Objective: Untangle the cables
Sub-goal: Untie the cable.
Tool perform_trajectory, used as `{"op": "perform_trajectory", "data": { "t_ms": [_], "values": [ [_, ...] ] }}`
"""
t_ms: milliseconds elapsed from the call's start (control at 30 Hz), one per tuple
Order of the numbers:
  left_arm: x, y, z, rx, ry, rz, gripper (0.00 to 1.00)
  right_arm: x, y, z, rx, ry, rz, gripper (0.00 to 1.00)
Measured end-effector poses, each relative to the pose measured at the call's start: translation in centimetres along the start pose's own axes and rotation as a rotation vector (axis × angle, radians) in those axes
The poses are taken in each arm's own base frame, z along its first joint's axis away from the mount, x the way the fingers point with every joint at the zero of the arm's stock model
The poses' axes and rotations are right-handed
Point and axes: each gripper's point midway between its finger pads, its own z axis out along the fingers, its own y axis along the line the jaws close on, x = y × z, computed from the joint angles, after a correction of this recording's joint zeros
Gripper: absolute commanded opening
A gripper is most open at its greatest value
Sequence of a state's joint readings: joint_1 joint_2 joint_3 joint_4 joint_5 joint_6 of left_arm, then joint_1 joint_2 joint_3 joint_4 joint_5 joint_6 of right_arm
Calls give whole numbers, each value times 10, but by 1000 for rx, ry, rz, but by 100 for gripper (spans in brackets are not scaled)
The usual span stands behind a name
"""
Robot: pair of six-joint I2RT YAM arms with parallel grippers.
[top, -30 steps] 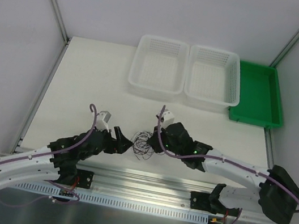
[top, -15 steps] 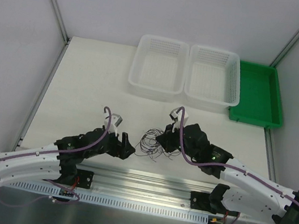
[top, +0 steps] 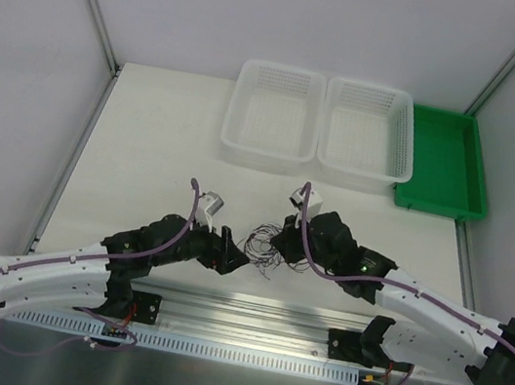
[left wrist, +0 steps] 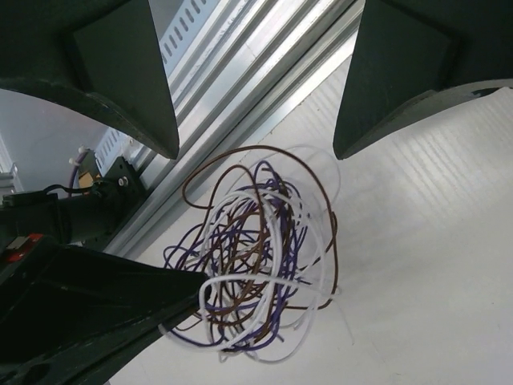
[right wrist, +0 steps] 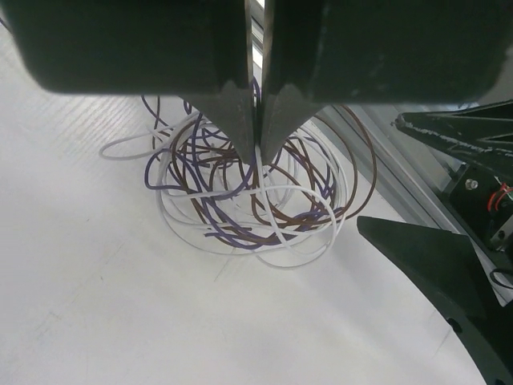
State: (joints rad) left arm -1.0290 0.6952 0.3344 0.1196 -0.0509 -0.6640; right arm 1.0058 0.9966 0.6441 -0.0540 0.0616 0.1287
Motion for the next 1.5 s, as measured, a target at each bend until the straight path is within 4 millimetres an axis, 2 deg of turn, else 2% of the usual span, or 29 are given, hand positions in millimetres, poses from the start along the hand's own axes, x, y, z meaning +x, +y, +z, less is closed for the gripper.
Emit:
{"op": "perform_trajectory", "data": {
  "t_ms": [167,333,500,533,600,633,700,733,933,1033,1133,1233,1367,1500],
  "values": [
    [-4,-6,7,-2,12,-16,77,16,1,10,4,59,-13,1],
    [-18,-5,12,-48,-18,-12,67,25,6,13,-7,87,-33,1],
    [-14,4,30,-122,35,27,58,33,10,18,-12,118,-50,1],
    [-11,6,35,-137,54,35,50,34,11,19,-13,123,-52,1],
    [-6,11,41,-162,85,48,43,35,13,21,-18,133,-58,1],
    [1,13,46,-178,117,63,31,36,14,22,-20,137,-60,1],
    [7,14,49,-187,144,75,15,37,15,23,-22,142,-59,1],
    [9,15,51,-191,155,85,1,37,16,23,-23,143,-57,1],
    [12,19,52,-211,166,110,0,38,15,26,-16,144,-51,1],
    [4,25,47,-244,122,107,0,36,9,26,19,130,-47,1],
    [-7,32,34,-288,41,71,0,31,-2,22,82,108,-31,1],
    [-21,42,14,-337,-56,32,0,22,-17,10,157,65,-6,1],
    [-41,54,-17,-384,-178,-24,0,-1,-37,-18,254,-46,47,1],
    [-57,46,-35,-351,-254,-81,0,-21,-35,-37,248,-142,95,1]
  ]
}}
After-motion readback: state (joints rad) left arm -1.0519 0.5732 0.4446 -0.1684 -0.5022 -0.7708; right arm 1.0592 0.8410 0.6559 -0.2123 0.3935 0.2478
